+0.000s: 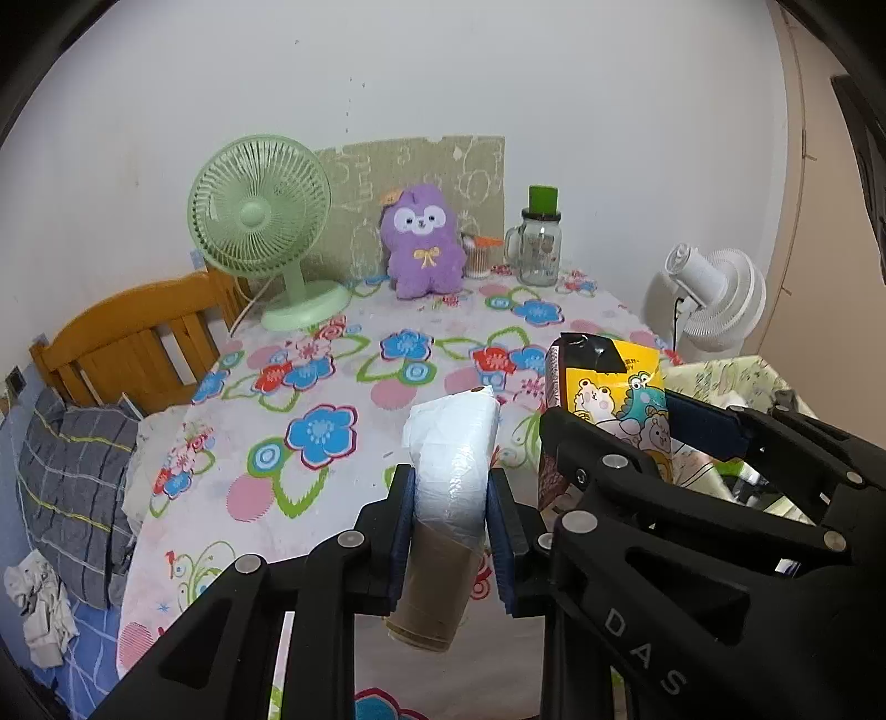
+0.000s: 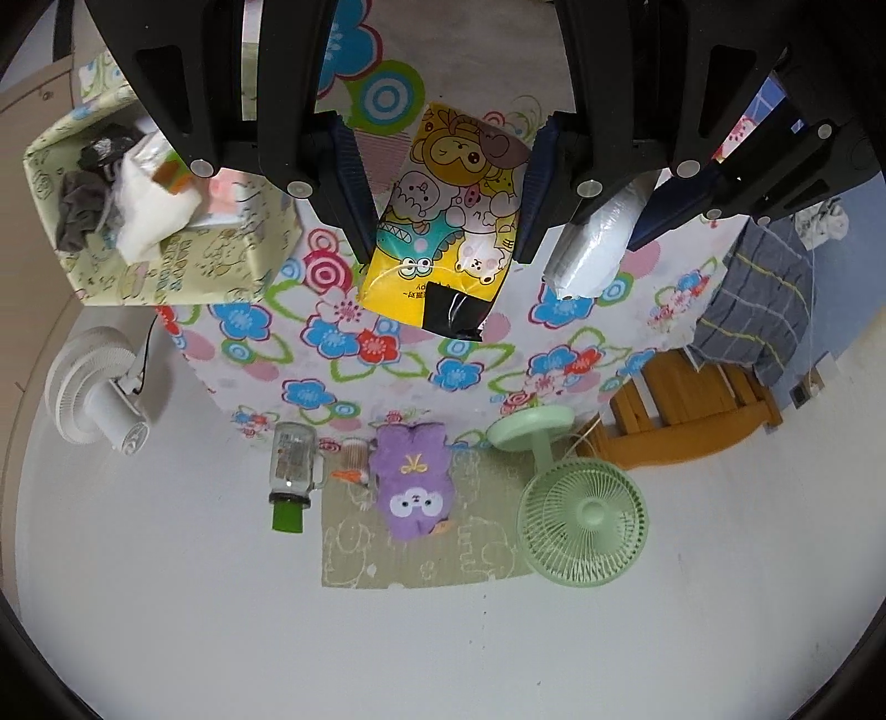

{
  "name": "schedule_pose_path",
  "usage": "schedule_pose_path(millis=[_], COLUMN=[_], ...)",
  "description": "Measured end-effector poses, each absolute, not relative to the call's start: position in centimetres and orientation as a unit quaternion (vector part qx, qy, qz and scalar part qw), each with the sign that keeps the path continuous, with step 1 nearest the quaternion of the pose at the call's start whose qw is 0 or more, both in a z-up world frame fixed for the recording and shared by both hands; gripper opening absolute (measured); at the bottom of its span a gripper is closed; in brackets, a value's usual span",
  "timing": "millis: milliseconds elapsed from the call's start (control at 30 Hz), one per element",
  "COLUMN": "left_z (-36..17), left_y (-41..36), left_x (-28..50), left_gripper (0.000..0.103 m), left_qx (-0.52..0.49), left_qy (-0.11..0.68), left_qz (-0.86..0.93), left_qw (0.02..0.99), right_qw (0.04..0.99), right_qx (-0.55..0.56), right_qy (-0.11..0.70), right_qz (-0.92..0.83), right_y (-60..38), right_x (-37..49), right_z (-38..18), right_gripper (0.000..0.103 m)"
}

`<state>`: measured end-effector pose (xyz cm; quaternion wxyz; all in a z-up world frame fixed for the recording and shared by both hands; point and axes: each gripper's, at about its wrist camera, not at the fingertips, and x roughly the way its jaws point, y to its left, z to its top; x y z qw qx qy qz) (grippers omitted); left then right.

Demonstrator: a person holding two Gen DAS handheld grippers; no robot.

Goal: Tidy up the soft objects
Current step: 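Lift the white roll and cartoon pack and carry both to the box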

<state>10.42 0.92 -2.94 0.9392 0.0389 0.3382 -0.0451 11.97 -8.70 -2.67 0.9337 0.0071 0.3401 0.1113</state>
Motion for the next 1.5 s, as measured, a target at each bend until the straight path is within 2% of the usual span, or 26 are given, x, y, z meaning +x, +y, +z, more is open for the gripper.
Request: schedule_pose_path(millis=[500, 1500], left_z=[0.7, -1.5], left_y=[-4.0, -15.6], left_x=[8.1, 12.1], left_gripper=[0.024, 0.025], left_qx=[0.046, 0.062], left_qy=[0.292, 0.302], left_qz=[-0.065, -0.137], left_qw=[0.953, 0.941], right_qw=[0.951, 0.952], right_qx=[0.009, 0.029], right_qy=[0.292, 0.304], right_qz=[0.102, 0.020], right_y=[-13.7, -25.7], right_x=[9.2, 12.1], right_z=[1.6, -0.7], right_gripper=[0.052, 0.052])
